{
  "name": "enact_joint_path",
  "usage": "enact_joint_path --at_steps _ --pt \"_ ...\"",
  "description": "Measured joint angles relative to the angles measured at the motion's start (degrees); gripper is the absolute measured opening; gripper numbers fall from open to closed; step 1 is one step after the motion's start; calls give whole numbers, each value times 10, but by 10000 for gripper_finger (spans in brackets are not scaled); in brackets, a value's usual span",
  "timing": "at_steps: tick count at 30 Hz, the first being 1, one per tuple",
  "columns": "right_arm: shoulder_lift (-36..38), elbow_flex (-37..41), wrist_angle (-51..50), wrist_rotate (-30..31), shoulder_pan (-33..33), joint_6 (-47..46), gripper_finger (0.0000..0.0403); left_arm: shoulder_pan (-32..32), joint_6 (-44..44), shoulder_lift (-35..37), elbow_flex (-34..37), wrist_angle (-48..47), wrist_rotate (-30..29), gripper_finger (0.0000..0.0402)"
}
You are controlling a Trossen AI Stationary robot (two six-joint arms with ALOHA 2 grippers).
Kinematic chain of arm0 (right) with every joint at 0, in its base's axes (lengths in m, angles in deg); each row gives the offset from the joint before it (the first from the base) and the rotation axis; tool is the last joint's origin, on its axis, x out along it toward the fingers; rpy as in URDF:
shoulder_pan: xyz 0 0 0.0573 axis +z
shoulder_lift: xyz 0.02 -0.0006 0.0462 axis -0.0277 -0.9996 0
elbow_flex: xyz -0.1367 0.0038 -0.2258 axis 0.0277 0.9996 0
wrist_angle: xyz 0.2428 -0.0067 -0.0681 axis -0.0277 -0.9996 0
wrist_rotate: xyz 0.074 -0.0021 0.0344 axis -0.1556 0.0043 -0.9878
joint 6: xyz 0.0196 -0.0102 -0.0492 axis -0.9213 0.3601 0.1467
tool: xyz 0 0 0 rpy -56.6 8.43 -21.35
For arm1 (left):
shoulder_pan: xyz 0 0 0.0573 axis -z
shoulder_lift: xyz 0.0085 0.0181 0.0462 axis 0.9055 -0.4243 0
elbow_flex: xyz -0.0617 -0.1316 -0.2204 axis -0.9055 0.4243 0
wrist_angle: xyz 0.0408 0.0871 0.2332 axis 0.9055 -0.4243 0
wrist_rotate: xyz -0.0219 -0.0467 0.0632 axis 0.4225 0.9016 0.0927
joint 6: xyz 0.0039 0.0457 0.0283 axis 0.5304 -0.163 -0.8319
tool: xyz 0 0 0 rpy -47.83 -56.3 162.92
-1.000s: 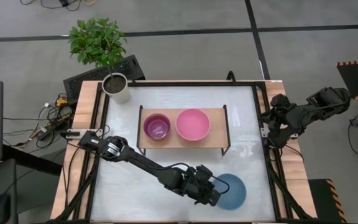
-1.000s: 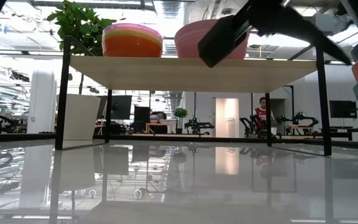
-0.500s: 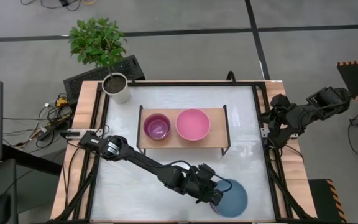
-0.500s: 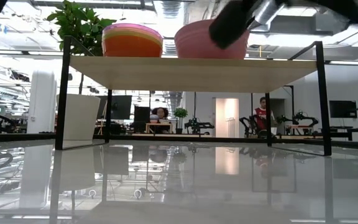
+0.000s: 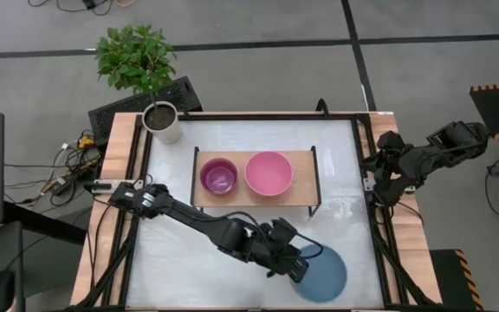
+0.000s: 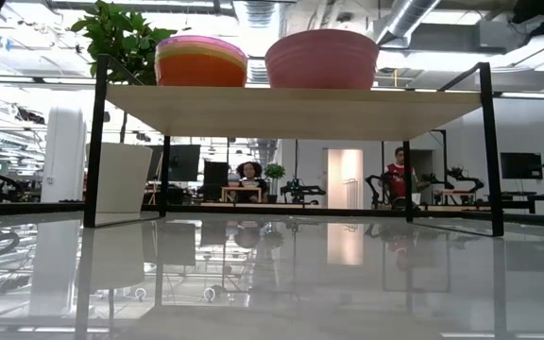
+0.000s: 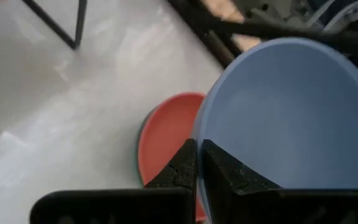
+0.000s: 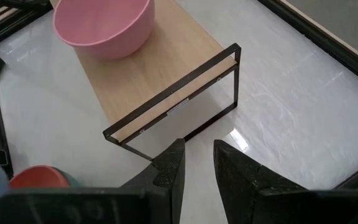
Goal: Place and stack bowls onto a shelf
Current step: Stack the large blue bowl on top of the pink bowl on the shelf
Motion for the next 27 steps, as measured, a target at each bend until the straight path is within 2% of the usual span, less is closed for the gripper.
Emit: enact_joint_path --at_steps 9,17,22,27 --pt "0 0 -1 0 0 0 113 -10 -21 98 1 -87 -60 0" --pt "0 0 -1 0 0 1 113 -60 -67 182 1 -182 -85 0" --pt "0 0 -1 0 0 1 113 -112 -104 220 1 -225 -77 0" --pt "0 0 -2 0 0 1 113 -175 -130 230 1 -271 -26 0"
